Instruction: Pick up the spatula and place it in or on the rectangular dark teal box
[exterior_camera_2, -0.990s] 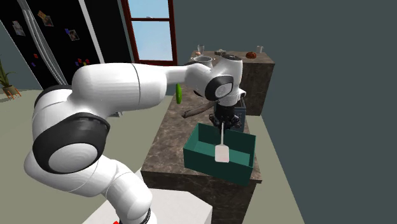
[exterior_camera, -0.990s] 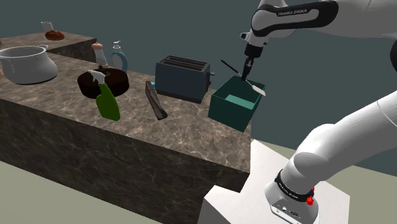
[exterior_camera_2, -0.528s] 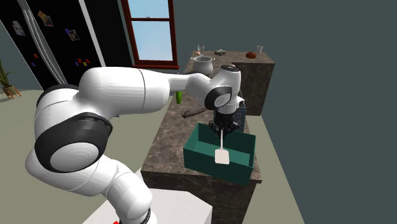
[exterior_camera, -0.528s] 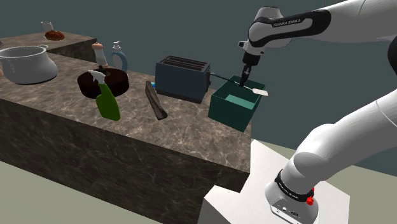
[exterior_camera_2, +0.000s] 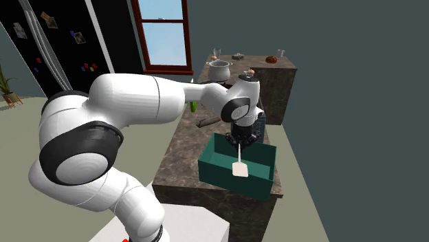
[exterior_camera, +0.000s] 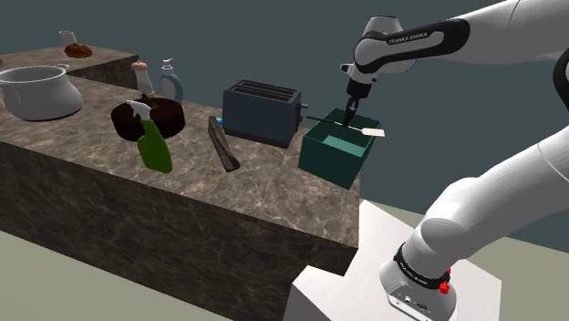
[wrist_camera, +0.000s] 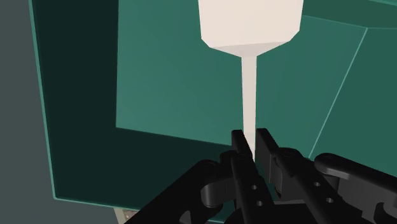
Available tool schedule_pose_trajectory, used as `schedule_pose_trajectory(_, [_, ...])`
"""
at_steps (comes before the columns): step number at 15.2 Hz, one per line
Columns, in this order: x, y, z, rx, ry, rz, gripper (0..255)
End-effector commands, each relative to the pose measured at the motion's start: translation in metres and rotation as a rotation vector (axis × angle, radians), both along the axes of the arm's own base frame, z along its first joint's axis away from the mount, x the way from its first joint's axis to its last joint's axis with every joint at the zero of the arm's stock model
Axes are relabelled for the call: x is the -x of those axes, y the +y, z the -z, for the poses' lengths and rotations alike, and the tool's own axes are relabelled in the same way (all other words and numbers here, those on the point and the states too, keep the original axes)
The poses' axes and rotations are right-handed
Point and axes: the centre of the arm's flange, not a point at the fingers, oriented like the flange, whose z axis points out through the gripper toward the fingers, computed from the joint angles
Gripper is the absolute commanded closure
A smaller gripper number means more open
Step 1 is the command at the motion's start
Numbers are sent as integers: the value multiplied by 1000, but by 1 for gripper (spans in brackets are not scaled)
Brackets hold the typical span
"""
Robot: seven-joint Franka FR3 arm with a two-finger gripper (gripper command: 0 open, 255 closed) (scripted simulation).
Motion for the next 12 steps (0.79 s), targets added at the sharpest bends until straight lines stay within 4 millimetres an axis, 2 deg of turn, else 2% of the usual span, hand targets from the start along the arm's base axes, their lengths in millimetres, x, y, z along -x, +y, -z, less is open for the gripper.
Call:
schedule_pose_trajectory(1, [0,0,0,0,0,0,255])
schedule_pose_trajectory(2, [0,0,0,0,0,0,0])
schedule_pose_trajectory(7, [0,0,0,0,0,0,0])
schedule_pose_trajectory(11, [3,-1,-50,0,0,0,0])
schedule_pose_trajectory(12, [3,-1,-50,0,0,0,0])
